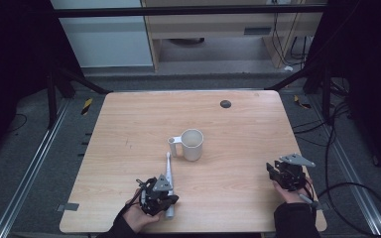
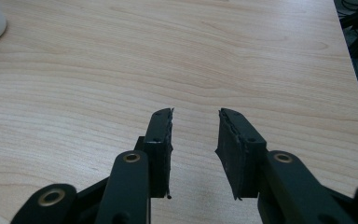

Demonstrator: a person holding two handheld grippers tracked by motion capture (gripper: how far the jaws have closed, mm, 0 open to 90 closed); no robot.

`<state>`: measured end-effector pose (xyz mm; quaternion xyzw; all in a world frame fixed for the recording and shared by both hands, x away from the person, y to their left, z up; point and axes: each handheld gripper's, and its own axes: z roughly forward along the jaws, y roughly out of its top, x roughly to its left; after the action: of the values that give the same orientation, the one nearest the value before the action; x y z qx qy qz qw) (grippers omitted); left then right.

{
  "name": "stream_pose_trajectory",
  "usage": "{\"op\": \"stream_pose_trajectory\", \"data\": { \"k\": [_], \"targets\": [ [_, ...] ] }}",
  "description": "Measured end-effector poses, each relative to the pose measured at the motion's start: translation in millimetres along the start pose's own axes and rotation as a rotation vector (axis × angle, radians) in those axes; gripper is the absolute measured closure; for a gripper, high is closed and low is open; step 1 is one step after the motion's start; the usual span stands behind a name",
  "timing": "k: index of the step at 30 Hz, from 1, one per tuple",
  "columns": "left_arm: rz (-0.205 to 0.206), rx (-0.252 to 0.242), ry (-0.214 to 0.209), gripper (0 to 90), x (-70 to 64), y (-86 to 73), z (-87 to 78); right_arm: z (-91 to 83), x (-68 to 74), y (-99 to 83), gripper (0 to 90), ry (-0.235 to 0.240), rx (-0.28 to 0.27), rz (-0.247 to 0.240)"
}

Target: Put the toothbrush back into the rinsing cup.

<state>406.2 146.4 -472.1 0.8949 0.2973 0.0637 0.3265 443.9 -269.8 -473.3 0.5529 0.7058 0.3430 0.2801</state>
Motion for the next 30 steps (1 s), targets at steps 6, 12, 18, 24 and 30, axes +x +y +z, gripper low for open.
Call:
{"op": "stream_pose_trajectory", "data": {
  "k": [6, 12, 18, 24, 30],
  "targets": [
    [-0.018, 0.008, 0.012, 89.7, 5.3, -9.3, -5.3, 0.3, 0.3, -0.4, 64.0, -0.001, 0.001, 0.003],
    [-0.041, 0.004, 0.021, 89.7, 12.5, -17.8, -11.4, 0.4, 0.2, -0.4, 64.0, 0.0, 0.001, -0.001],
    [-0.046, 0.019, 0.025, 89.7, 16.3, -24.8, -14.6, 0.2, -0.1, -0.5, 64.0, -0.003, -0.001, 0.0],
    [-0.057, 0.016, 0.03, 89.7, 19.6, -29.0, -19.5, 0.0, -0.4, -0.4, 64.0, -0.004, 0.0, 0.0],
    [-0.07, -0.012, 0.033, 89.2, 21.4, -27.9, -24.2, -0.6, -0.6, -0.2, 62.3, -0.005, -0.003, 0.005]
  ]
}}
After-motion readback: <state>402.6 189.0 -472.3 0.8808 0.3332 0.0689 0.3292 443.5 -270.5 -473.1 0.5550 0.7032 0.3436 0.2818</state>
